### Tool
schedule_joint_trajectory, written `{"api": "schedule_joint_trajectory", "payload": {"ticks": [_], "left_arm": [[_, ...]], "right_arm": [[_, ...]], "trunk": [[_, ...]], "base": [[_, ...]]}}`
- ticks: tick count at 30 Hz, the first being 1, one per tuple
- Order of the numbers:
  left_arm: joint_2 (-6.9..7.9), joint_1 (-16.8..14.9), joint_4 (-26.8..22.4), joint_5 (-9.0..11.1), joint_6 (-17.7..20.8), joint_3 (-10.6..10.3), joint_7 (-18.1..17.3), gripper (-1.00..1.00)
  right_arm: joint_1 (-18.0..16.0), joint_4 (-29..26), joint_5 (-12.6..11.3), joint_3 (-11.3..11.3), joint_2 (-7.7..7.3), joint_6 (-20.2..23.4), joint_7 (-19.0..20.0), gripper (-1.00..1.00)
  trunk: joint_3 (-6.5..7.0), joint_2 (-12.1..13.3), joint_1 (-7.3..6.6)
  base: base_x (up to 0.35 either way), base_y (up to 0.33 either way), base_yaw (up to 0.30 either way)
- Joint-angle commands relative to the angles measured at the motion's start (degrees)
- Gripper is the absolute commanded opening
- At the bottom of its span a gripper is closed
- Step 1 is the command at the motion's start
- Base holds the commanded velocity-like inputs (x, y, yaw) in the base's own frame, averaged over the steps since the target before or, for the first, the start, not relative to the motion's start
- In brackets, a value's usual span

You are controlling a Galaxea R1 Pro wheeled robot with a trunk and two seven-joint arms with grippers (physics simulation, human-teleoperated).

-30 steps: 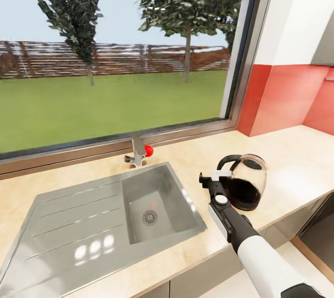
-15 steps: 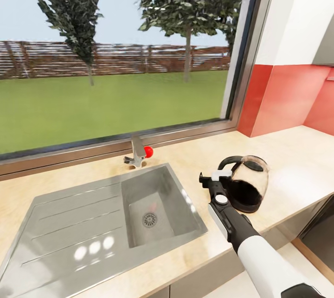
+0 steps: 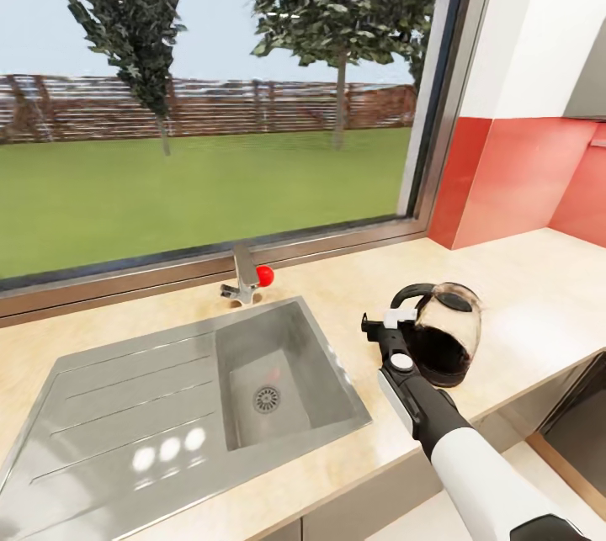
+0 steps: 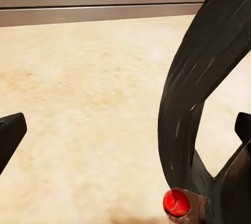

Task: Set up a coffee station on the kitchen countertop: keep the coffee maker on the countertop, move the bottle of coffee from the kitchen shelf to the counter next to the coffee maker, place a paper coffee filter on top of the coffee maker, put the saucer next to the coffee maker with the coffee cup on the saucer, and place the electric kettle next to the coffee maker.

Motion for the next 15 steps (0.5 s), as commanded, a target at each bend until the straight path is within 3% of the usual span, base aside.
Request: {"api": "schedule_joint_trajectory", "payload": {"ticks": [1, 7, 15], "left_arm": [[0.00, -0.03, 0.08, 0.49, -0.27, -0.49, 0.06, 1.00], [0.02, -0.03, 0.06, 0.50, -0.27, -0.48, 0.05, 1.00], [-0.01, -0.03, 0.09, 0.49, -0.27, -0.48, 0.05, 1.00]], "right_arm": [[-0.06, -0.01, -0.58, 0.31, -0.05, -0.06, -0.41, 1.00], [-0.06, -0.01, -0.58, 0.31, -0.05, -0.06, -0.41, 1.00], [-0.06, -0.01, -0.58, 0.31, -0.05, -0.06, -0.41, 1.00]], "trunk": [[-0.10, -0.11, 0.03], [-0.10, -0.11, 0.03], [-0.10, -0.11, 0.03]], "base": [[0.028, -0.001, 0.000], [0.128, 0.000, 0.000], [0.012, 0.000, 0.000]]}}
